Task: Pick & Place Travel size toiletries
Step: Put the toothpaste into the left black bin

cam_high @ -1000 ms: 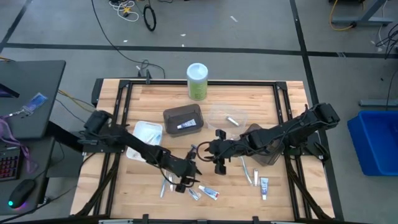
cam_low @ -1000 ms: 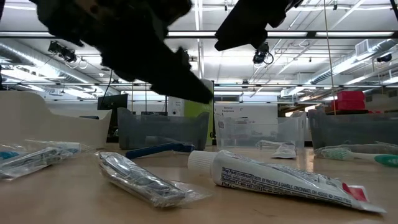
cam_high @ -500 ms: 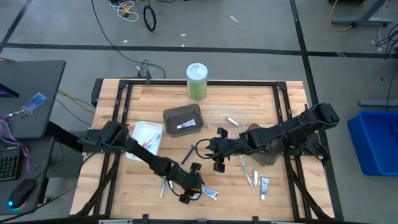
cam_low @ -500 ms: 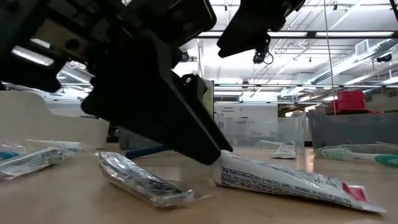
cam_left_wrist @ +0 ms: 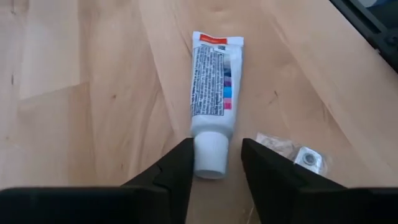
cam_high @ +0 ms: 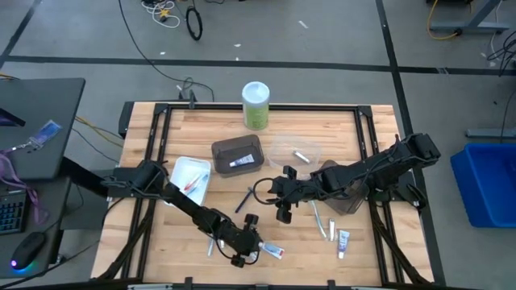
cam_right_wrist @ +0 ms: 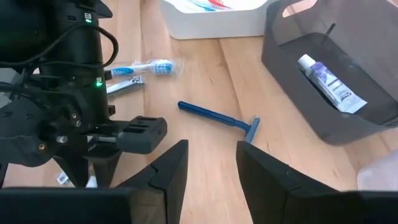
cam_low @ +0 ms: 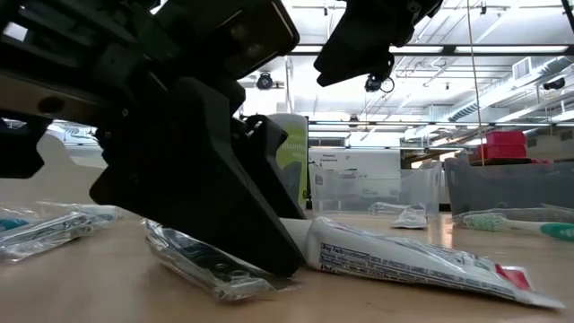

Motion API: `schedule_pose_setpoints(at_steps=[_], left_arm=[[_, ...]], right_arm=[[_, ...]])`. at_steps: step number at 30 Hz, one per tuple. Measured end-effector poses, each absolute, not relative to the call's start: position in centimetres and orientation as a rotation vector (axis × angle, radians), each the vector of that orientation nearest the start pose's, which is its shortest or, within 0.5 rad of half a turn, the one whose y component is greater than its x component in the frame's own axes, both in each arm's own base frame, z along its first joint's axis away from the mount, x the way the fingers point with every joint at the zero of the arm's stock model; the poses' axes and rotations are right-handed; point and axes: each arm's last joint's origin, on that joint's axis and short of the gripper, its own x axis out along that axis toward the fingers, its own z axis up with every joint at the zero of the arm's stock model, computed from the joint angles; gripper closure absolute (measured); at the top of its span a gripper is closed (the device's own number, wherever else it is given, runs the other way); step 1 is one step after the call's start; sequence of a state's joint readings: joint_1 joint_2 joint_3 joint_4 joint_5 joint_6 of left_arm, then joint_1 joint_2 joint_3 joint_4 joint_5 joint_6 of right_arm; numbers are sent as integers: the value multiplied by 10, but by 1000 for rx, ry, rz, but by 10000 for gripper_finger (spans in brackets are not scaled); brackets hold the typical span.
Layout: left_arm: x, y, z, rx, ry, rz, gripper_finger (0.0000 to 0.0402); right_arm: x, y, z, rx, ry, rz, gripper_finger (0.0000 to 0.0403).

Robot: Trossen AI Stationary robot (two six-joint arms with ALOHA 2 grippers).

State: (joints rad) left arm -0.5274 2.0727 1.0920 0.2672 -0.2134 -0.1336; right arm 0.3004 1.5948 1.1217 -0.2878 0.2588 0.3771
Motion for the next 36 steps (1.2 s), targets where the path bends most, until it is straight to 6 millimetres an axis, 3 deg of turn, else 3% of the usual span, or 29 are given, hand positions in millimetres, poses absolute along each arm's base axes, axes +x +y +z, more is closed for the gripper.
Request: schedule_pose_setpoints(at_steps=[9, 13, 16, 20, 28, 32, 36], left_arm=[[354, -199, 102, 134, 684, -267, 324], [352, -197, 105, 136, 708, -238, 332], [344, -190, 115, 142, 771, -158, 325], [327, -176, 145, 211, 845, -24, 324], [294, -118, 203, 353, 887, 463, 329], [292, -76, 212, 279, 957, 610, 318], [300, -33, 206, 212, 1044, 647, 321]], right_arm=[[328, 94, 243, 150, 726, -98, 257], [328, 94, 243, 149, 727, -98, 258], [327, 94, 242, 146, 738, -100, 258], [325, 93, 240, 135, 769, -106, 258], [323, 93, 238, 128, 791, -110, 258], [323, 93, 238, 136, 790, -114, 258], [324, 93, 239, 140, 785, -114, 259]])
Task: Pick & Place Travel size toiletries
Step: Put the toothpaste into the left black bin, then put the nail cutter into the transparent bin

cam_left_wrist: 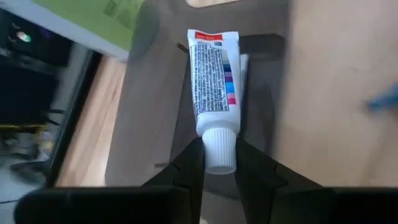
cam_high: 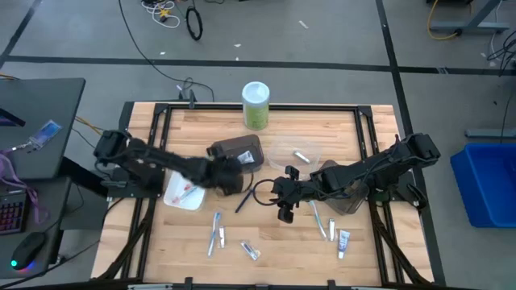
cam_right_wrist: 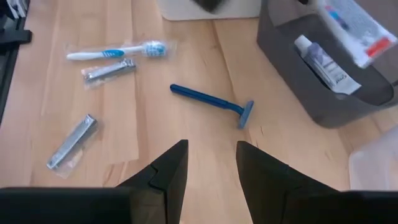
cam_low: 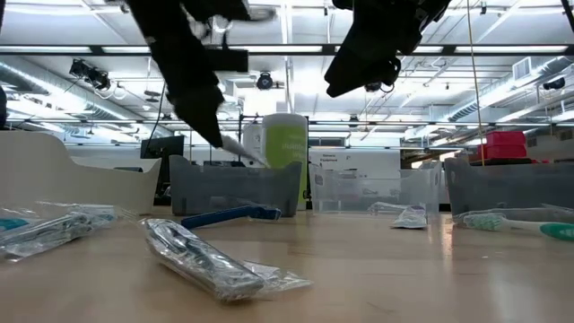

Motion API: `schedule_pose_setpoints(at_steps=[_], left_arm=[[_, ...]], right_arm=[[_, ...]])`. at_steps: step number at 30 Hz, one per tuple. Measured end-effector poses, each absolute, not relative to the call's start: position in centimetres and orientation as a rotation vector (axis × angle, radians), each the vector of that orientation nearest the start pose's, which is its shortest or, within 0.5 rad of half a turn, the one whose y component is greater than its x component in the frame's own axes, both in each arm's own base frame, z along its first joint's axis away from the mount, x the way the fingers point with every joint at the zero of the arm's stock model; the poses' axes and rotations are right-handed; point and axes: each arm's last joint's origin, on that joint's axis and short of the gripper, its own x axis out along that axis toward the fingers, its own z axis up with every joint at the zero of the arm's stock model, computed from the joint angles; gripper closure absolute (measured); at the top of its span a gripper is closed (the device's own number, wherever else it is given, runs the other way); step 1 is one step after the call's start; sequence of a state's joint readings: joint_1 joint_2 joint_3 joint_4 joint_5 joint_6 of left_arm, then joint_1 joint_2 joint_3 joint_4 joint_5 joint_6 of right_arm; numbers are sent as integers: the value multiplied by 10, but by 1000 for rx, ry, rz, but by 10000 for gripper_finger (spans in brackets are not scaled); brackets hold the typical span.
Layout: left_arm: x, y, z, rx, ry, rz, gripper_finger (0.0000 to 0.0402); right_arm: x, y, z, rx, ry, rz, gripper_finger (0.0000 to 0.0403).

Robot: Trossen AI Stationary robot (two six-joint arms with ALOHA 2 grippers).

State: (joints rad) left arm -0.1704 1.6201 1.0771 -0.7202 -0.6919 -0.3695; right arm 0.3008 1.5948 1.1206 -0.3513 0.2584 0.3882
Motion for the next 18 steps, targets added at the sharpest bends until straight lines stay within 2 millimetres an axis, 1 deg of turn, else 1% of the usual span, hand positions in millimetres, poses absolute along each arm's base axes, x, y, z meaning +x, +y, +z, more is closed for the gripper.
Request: schedule_pose_setpoints(at_steps=[2, 5, 8, 10, 12, 18], left_arm=[[303, -14, 199, 175, 1073, 617, 324], [303, 9, 192, 85, 1101, 591, 321], [303, 22, 191, 5, 1109, 605, 306], [303, 26, 191, -2, 1112, 604, 295], [303, 28, 191, 28, 1124, 588, 284], [303, 26, 192, 19, 1117, 586, 259]], right_arm=[[323, 93, 238, 138, 789, -114, 258], [323, 93, 238, 136, 793, -113, 259], [323, 93, 238, 136, 792, -113, 258], [323, 93, 238, 136, 792, -113, 257], [323, 93, 238, 136, 793, -113, 257], [323, 93, 238, 135, 797, -112, 258]])
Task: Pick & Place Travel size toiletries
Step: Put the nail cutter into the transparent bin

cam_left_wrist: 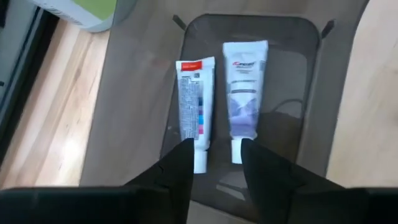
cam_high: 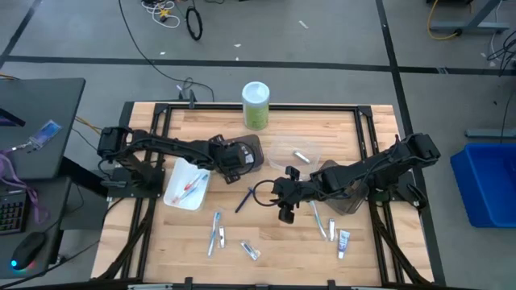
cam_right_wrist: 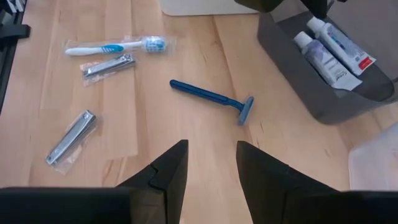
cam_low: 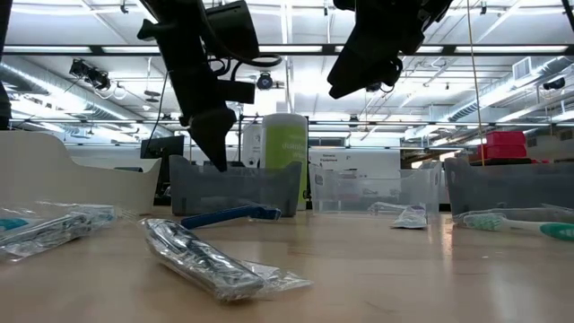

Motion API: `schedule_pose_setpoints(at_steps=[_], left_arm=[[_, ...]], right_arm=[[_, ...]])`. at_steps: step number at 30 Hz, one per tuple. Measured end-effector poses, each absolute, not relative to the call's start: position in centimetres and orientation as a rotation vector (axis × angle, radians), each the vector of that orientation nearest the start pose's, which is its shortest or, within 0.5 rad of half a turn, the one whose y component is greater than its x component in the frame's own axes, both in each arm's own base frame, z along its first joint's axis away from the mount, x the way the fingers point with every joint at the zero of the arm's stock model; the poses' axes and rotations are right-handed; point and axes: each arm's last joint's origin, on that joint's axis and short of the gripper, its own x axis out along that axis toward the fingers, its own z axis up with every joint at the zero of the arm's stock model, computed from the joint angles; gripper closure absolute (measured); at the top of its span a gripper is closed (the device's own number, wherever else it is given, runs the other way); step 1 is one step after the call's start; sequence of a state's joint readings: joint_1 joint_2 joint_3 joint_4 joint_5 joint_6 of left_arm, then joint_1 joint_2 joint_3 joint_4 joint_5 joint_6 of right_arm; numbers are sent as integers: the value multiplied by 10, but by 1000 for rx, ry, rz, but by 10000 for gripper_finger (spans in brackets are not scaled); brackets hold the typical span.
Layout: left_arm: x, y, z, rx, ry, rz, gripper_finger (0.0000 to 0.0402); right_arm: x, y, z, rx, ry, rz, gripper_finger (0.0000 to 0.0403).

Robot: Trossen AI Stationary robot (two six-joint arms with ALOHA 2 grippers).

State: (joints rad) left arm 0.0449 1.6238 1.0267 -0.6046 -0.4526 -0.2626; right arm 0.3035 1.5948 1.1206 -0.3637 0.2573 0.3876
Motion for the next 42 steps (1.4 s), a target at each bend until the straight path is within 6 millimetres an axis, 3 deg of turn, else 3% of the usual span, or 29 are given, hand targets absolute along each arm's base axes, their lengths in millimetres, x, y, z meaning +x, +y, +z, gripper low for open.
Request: schedule_pose_setpoints(at_steps=[5, 11, 17, 27, 32, 42], left_arm=[[305, 17, 191, -33, 1113, 510, 253], [317, -13, 195, -122, 1017, 306, 257], [320, -61, 200, -108, 943, 97, 259], [304, -139, 201, -62, 869, -109, 256], [298, -159, 188, 72, 898, -172, 256], [322, -174, 157, 165, 801, -283, 250]], right_arm=[[320, 95, 235, 149, 852, -44, 260], [318, 100, 234, 154, 877, 3, 261], [316, 106, 234, 146, 875, 22, 263], [316, 108, 234, 145, 873, 28, 263], [317, 108, 235, 140, 853, 12, 263], [318, 108, 235, 131, 843, -8, 263]])
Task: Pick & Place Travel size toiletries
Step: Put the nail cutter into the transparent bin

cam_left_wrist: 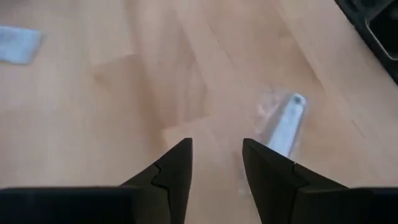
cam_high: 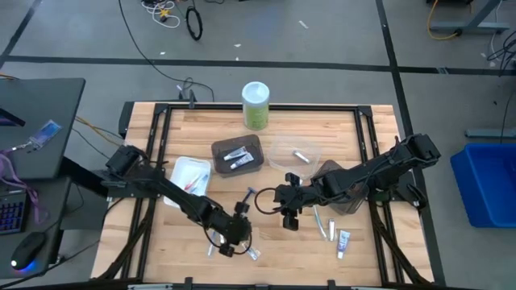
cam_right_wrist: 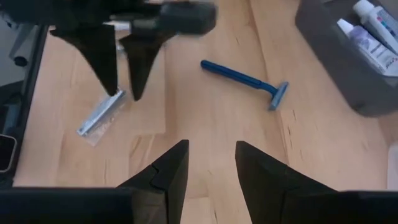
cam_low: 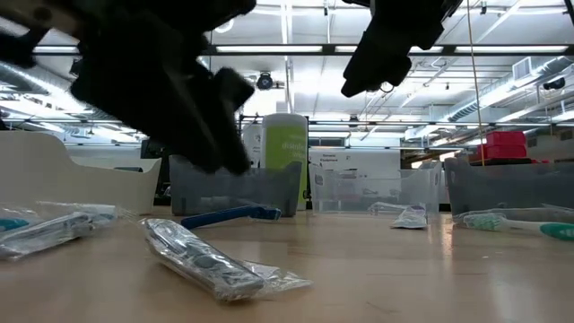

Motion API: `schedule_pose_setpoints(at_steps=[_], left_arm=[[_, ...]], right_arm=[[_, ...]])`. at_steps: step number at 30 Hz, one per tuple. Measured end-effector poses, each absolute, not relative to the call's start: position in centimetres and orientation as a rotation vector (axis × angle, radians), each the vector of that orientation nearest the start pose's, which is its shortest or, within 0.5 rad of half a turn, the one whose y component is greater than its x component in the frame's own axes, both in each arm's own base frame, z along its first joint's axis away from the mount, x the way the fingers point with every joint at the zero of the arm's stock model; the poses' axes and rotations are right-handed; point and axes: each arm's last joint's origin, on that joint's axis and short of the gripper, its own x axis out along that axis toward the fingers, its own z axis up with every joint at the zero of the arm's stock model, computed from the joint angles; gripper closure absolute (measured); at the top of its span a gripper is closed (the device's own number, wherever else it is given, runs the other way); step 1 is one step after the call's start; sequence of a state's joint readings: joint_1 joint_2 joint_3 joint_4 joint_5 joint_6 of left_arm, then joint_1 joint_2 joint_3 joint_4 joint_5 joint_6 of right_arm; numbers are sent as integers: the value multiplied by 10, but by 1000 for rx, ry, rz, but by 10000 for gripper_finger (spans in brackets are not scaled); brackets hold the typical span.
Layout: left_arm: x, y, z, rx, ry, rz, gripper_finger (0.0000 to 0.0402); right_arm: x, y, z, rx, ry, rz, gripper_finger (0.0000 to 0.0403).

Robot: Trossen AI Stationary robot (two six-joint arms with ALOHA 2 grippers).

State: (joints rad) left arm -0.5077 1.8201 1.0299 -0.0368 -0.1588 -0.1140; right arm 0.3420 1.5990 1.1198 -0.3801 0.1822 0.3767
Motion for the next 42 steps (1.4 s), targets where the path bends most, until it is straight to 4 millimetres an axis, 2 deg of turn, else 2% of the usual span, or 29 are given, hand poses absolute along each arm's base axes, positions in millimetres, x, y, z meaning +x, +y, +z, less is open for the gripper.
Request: schedule_pose_setpoints(at_steps=[7, 13, 22, 25, 32, 34, 39, 42], left_arm=[[324, -183, 135, 164, 838, -388, 239], [324, -186, 122, 194, 873, -404, 237], [323, -185, 114, 210, 916, -402, 238], [322, -185, 114, 233, 914, -411, 256], [325, -180, 113, 207, 919, -369, 342], [326, -178, 116, 166, 918, -337, 358], [325, -166, 133, 154, 879, -164, 358], [325, -160, 155, 201, 772, -3, 344]], right_arm=[[318, 108, 235, 133, 839, -7, 263], [318, 108, 232, 135, 831, -5, 263], [310, 105, 208, 133, 840, -7, 263], [309, 104, 201, 142, 813, -1, 263], [304, 103, 183, 169, 728, 50, 264], [301, 103, 177, 97, 717, 97, 265], [295, 108, 169, -164, 609, 221, 266], [294, 111, 170, -164, 491, 244, 265]])
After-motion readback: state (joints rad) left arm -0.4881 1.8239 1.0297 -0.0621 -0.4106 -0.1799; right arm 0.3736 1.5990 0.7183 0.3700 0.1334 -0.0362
